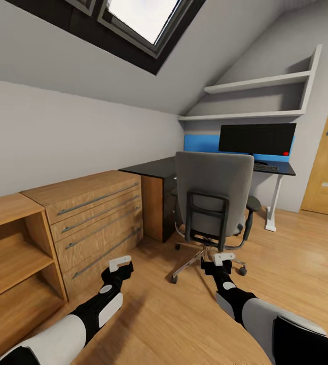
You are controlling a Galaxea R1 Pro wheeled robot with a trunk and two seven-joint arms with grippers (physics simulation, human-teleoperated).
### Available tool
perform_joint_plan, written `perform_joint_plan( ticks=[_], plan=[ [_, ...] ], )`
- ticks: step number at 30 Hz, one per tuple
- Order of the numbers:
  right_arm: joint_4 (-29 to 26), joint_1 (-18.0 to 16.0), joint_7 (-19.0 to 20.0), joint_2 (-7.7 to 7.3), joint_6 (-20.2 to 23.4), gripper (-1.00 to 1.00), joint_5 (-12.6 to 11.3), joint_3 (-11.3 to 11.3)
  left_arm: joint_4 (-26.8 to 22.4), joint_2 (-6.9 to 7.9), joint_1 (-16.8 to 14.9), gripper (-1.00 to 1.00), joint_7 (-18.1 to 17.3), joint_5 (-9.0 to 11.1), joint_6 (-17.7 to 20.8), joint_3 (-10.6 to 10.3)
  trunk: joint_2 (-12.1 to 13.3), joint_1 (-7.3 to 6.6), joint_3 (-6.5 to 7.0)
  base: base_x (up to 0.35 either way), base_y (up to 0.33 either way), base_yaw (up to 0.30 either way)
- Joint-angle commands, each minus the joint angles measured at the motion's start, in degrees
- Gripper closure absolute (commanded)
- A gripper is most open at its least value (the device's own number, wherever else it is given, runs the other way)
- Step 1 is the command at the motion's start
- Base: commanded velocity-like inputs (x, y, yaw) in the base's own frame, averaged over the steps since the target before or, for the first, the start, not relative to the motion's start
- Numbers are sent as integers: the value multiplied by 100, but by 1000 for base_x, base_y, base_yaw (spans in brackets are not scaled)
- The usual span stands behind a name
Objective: In the bedroom, organize the workspace by keeping the computer under the desk, ensuring the monitor is on the desk, placing the keyboard on the desk next to the monitor, placing the mouse on the desk next to the keyboard, moving the folder from the swivel chair onto the desk next to the mouse, stacking the notebook on top of the folder with the pen on top of the notebook, and positioning the swivel chair next to the desk.
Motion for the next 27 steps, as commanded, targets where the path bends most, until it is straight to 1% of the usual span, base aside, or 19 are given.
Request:
perform_joint_plan(
  ticks=[1,7,16,27],
  plan=[
    [-4,-1,-36,1,-4,-100,-25,48,-1,-6,-5,-100,36,51,-30,-75,-3,-1,-3,0,88,-274],
    [-5,9,-36,9,-4,-100,-25,49,4,-85,-7,-100,37,56,-29,-180,-3,-1,13,0,122,-276],
    [-10,10,-36,10,-4,-100,-25,49,5,-99,-9,-100,37,56,-29,-189,-3,-1,38,0,133,-279],
    [-12,10,-36,10,-4,-100,-25,49,5,-108,-7,-100,42,53,-29,-194,-3,-1,67,0,266,-279]
  ],
)
